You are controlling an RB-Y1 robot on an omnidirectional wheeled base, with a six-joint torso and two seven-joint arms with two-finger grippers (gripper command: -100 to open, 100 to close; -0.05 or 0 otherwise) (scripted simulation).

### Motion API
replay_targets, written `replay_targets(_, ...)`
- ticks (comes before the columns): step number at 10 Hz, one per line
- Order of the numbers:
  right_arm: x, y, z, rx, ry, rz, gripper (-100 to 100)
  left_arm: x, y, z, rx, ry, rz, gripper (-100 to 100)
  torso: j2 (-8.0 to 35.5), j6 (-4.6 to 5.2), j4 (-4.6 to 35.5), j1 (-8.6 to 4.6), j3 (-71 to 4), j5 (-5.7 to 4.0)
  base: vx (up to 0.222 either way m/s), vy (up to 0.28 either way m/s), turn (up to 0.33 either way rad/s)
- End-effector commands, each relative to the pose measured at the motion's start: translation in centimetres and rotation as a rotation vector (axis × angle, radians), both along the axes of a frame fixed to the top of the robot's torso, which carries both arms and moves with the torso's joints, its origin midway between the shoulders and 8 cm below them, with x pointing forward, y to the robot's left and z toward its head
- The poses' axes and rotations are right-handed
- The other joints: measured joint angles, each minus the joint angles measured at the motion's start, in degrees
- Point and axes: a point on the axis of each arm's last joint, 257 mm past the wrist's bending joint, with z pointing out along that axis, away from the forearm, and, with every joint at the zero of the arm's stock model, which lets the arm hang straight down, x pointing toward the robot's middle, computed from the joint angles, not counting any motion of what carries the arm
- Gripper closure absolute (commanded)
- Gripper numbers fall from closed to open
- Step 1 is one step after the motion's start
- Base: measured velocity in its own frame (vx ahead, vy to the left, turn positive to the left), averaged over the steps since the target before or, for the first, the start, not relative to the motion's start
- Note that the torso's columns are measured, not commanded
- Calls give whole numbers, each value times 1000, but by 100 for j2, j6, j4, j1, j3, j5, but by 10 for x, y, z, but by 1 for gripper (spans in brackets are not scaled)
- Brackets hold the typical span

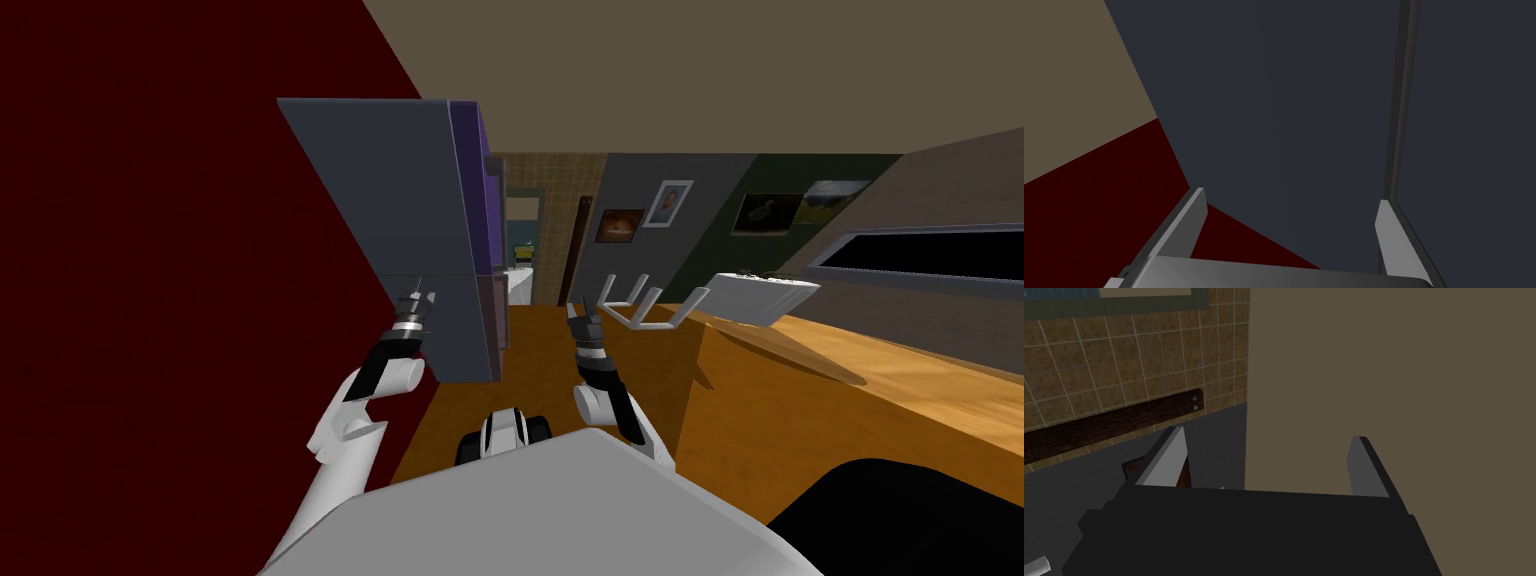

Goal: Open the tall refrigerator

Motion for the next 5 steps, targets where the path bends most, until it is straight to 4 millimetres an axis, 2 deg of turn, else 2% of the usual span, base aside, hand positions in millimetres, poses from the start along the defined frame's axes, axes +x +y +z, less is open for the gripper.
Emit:
replay_targets(1,0,0,0,0,0,0,0,19,-5,0,-18,37,-8,-100,0,0,0,9,0,1,17,-77,40)
replay_targets(4,0,0,0,0,0,0,0,41,-10,0,-40,82,-20,-100,-2,1,-1,10,-1,1,12,-105,41)
replay_targets(5,0,0,0,0,0,0,0,41,-10,0,-40,83,-19,-100,3,0,1,11,2,2,0,-77,24)
